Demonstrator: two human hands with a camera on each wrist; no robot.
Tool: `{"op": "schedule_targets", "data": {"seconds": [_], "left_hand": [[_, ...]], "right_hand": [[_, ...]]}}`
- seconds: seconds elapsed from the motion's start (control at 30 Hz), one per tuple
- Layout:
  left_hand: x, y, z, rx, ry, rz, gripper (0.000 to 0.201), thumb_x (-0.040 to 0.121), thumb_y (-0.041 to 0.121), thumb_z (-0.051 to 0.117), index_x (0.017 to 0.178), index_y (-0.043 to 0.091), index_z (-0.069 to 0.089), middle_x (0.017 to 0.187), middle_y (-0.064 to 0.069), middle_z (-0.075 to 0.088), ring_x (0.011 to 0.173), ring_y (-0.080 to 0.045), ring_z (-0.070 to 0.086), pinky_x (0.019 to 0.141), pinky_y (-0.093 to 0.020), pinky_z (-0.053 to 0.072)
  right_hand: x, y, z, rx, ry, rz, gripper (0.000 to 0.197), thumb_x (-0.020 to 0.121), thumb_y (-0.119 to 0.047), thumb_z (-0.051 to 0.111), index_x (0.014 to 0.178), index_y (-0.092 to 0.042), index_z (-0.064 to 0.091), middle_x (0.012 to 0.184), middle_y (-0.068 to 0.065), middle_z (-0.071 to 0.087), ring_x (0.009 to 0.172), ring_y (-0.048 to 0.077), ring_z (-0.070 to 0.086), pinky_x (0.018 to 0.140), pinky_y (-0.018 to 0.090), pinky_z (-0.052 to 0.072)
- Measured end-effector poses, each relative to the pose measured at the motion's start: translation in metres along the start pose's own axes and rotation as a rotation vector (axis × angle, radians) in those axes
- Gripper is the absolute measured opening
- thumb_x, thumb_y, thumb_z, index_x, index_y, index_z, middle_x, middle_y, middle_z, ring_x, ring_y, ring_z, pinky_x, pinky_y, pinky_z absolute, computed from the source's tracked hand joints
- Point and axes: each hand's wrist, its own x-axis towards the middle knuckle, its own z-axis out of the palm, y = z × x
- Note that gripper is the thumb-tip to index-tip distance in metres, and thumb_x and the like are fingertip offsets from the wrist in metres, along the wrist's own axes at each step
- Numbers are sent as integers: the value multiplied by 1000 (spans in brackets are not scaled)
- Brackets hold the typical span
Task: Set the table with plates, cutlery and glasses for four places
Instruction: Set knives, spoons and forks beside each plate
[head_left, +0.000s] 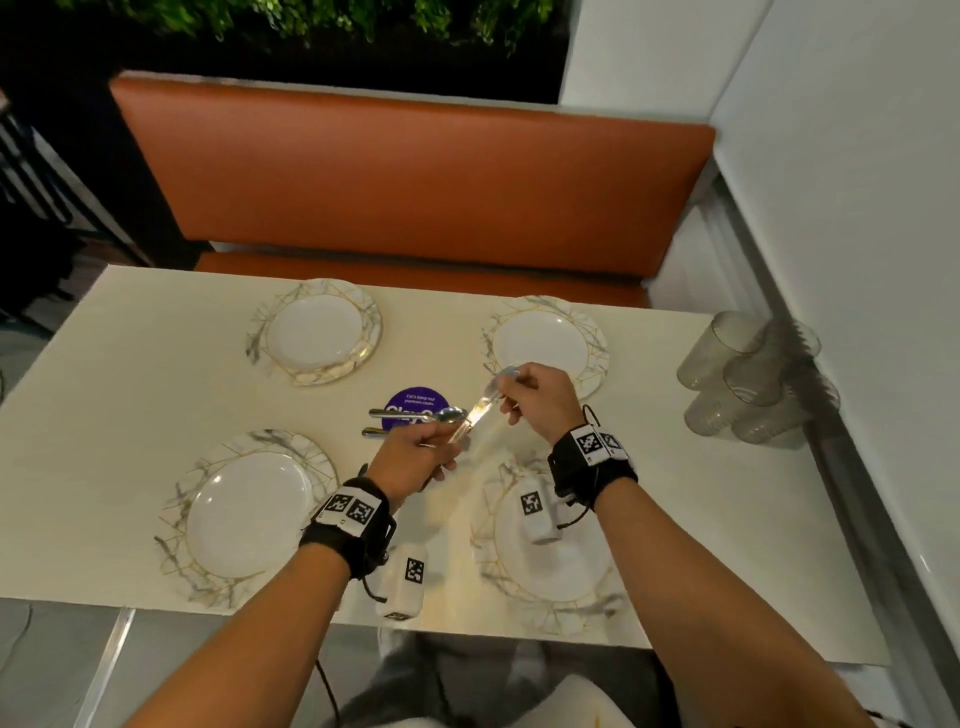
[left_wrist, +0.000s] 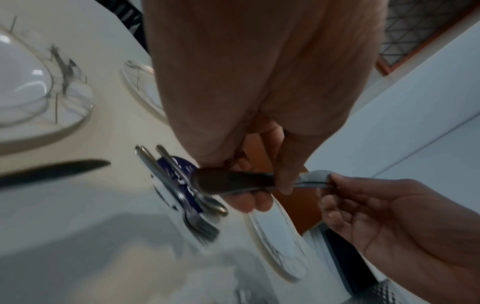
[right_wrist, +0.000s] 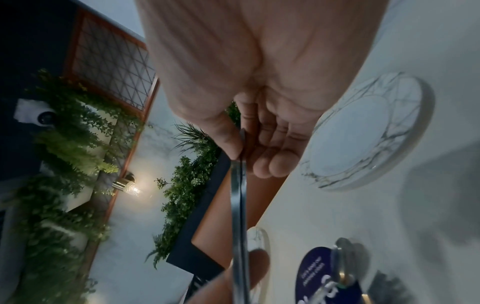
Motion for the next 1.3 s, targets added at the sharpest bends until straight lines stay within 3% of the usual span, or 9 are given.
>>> {"op": "schedule_targets", "data": {"seconds": [0.07, 0.17, 0.23, 0.4, 0.5, 0.63, 0.83, 1.07, 1.3], "left_hand": [[10, 4, -30, 16, -29, -1, 20, 96, 4, 68, 109, 16, 76, 71, 4, 75, 63, -7, 63, 55, -19, 49], [32, 13, -74, -15, -25, -19, 21, 91, 2, 73, 109, 11, 78, 90, -14, 78, 75, -19, 68, 65, -30, 56], [48, 23, -99, -32, -10, -14, 26, 88, 5, 76, 113, 11, 76, 94, -15, 78, 78, -23, 70, 65, -29, 58], [86, 50, -134, -248, 107, 42, 33, 85, 1, 79, 115, 6, 69, 99, -18, 77, 82, -23, 75, 77, -32, 64], [103, 56, -123, -373, 147, 43, 23, 86, 3, 79, 107, -1, 69, 100, -20, 77, 83, -23, 75, 79, -31, 64], [113, 55, -95, -440, 142, 30, 26, 89, 6, 76, 113, -2, 70, 96, -15, 79, 87, -25, 76, 81, -34, 64], [114, 39, -52, -339, -36, -2, 29, 97, -3, 61, 126, 4, 65, 101, -18, 78, 92, -31, 78, 76, -35, 64], [147, 48, -42, -271, 58, -38, 26, 97, -6, 60, 116, 9, 70, 93, -15, 79, 84, -29, 78, 69, -30, 62], [226, 42, -37, 180, 131, -135, 29, 80, 1, 67, 103, 17, 74, 86, -7, 79, 78, -29, 77, 75, -44, 65]], "right_hand": [[10, -11, 13, 26, 20, 26, 14, 96, -11, 64, 95, 2, 71, 71, 13, 71, 60, 23, 65, 67, 44, 60], [21, -19, 28, 93, 72, 61, 11, 94, -8, 64, 100, -5, 72, 75, 16, 73, 66, 26, 68, 78, 51, 62], [23, -20, 36, 137, 103, 74, 23, 92, -4, 65, 114, -9, 69, 81, 18, 74, 70, 28, 69, 79, 51, 62], [9, -20, 52, 82, -5, 98, 30, 91, 4, 64, 117, -9, 72, 87, 17, 76, 73, 31, 69, 82, 55, 61], [3, -22, 66, -49, -98, 78, 26, 92, 1, 64, 108, -17, 74, 83, 12, 77, 71, 39, 71, 73, 51, 62], [-1, -27, 72, -26, -140, 133, 26, 95, 7, 57, 110, -12, 66, 74, 6, 75, 60, 22, 69, 68, 42, 61], [10, -19, 68, 43, -50, 184, 33, 89, 9, 62, 119, -1, 68, 98, 20, 75, 70, 35, 75, 69, 47, 63], [28, 7, 53, 75, -11, 222, 28, 89, 8, 64, 113, -5, 70, 108, 14, 69, 74, 36, 76, 72, 54, 63], [49, 30, 11, 135, 93, 235, 13, 95, 5, 60, 103, -3, 65, 90, 16, 63, 71, 40, 75, 70, 53, 63]]}}
